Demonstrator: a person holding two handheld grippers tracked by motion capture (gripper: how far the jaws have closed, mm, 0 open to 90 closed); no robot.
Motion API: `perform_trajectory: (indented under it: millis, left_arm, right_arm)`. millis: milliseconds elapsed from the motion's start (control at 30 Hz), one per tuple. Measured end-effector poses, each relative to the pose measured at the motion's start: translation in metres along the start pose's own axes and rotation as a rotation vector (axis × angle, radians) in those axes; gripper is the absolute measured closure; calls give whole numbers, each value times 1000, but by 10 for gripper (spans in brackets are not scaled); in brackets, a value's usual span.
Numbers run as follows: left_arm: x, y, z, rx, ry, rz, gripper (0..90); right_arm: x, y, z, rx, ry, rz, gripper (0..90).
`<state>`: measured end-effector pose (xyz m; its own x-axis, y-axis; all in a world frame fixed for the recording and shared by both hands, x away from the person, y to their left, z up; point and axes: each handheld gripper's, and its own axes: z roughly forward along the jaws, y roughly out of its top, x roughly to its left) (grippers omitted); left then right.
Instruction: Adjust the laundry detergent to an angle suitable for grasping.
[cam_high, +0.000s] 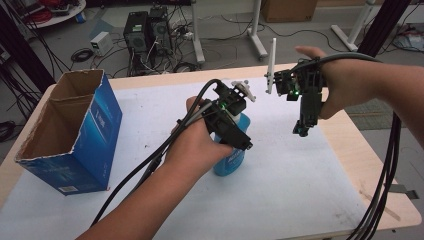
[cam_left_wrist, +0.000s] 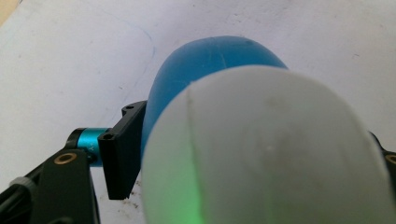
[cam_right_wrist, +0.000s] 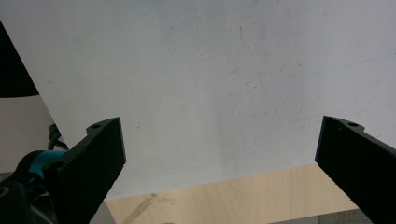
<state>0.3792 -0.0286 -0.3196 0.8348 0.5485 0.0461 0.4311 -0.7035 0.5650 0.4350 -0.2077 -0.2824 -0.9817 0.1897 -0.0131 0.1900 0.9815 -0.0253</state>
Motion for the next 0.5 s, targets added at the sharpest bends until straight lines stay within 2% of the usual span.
perform_trajectory:
  millis: [200, 233, 500]
  left_arm:
    - [3, 0, 0, -2, 3, -8, 290]
    - [3, 0, -1, 5, -1, -3, 332]
    - [3, 0, 0, -5, -11, -13, 355]
  right_arm:
    - [0, 1, 1, 1, -3, -8, 7]
    - [0, 1, 0, 2, -3, -7, 7]
    - [-2, 0, 1, 2, 0, -10, 7]
